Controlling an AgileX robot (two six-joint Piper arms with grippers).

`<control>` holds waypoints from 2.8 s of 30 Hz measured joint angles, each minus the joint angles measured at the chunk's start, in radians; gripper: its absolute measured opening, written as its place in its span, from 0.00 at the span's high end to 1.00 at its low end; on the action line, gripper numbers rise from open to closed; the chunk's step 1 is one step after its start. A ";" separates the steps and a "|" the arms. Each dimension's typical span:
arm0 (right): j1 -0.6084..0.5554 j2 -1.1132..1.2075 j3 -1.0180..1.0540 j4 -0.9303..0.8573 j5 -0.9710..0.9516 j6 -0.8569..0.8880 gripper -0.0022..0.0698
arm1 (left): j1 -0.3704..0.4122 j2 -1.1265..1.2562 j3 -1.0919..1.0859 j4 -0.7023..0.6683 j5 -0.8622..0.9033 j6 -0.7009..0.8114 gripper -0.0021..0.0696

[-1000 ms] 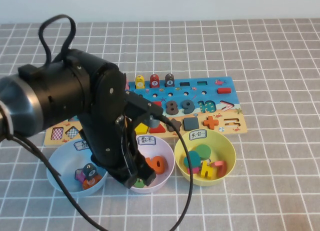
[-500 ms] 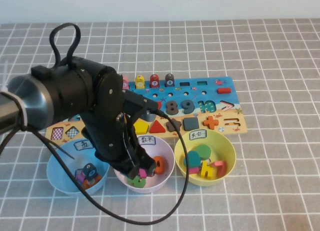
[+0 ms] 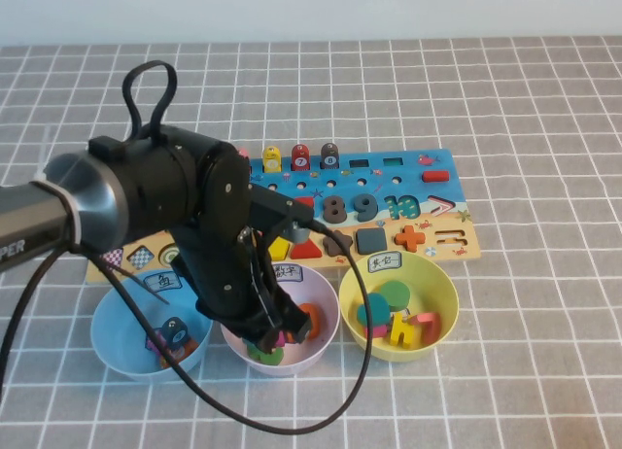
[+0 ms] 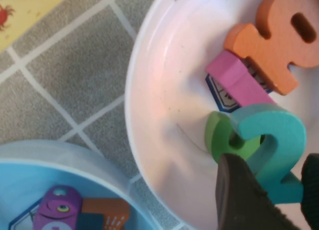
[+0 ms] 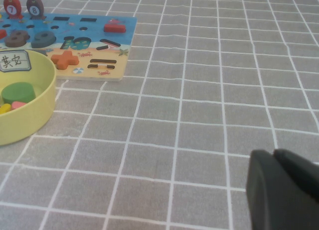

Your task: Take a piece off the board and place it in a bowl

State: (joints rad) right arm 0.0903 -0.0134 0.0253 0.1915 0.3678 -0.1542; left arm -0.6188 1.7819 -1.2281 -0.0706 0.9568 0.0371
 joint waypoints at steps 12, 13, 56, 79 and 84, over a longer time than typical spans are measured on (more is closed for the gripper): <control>0.000 0.000 0.000 0.000 0.000 0.000 0.99 | 0.000 0.023 0.000 0.000 -0.005 -0.025 0.66; 0.000 0.000 0.000 0.000 0.000 0.000 0.99 | 0.000 0.023 0.000 0.000 -0.007 -0.025 0.66; 0.000 0.000 0.000 0.000 0.000 0.000 0.99 | 0.000 0.023 0.000 0.000 -0.105 0.053 0.52; 0.000 0.000 0.000 0.000 0.000 0.000 0.99 | 0.084 -0.583 0.327 0.018 -0.357 0.047 0.95; 0.000 0.000 0.000 0.000 0.000 0.000 0.99 | 0.086 -0.832 0.497 0.018 -0.486 0.044 0.97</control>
State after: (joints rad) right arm 0.0903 -0.0134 0.0253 0.1915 0.3678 -0.1542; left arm -0.5329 0.9500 -0.7315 -0.0531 0.4712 0.0814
